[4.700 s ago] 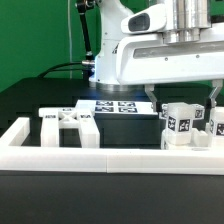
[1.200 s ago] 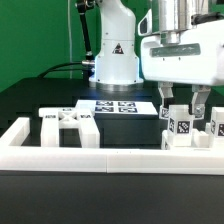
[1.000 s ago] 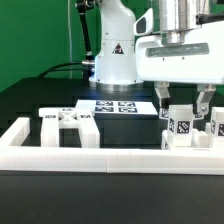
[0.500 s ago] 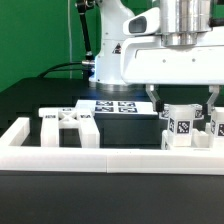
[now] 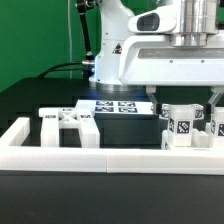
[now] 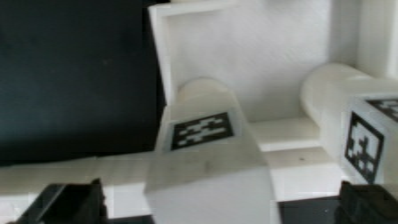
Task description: Assemble chair
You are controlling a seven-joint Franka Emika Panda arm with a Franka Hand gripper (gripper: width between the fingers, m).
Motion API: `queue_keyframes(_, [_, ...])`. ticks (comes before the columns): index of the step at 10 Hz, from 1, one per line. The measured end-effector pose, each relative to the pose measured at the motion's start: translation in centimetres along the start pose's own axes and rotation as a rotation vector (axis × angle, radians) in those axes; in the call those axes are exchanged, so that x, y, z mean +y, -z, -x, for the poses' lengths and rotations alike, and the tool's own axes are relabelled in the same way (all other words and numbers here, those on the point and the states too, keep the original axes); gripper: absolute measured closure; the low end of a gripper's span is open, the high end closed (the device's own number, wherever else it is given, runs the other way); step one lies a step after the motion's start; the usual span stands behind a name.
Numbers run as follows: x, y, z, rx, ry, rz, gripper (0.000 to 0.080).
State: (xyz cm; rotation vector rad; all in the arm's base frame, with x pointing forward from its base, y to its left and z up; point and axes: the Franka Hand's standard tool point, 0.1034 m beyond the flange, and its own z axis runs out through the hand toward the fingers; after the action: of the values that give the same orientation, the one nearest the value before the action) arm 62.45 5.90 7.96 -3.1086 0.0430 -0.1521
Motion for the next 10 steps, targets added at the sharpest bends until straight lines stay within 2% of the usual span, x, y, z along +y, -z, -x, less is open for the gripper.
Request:
queue_keyframes(3, [0.39,-0.01,-0.04,-0.001,0.195,0.008,0.0151])
queue_keyframes(4, [0.42,-0.01,-0.04,-0.001,0.251,0.008,0.0273])
queue_keyframes(5, [0.41,-0.01,-0.04,-0.001,0.241,0.007,0.0273])
queue_keyframes(6, [0.40,-0.01,-0.04,-0.001,0.228,0.007,0.0411])
queue_keyframes(7, [0.39,0.00,-0.06,0.000,0.213,0.007,0.0510])
queue_keyframes(10, [0.33,0.00,-0.05,0.001,0.063,0.005,0.0509])
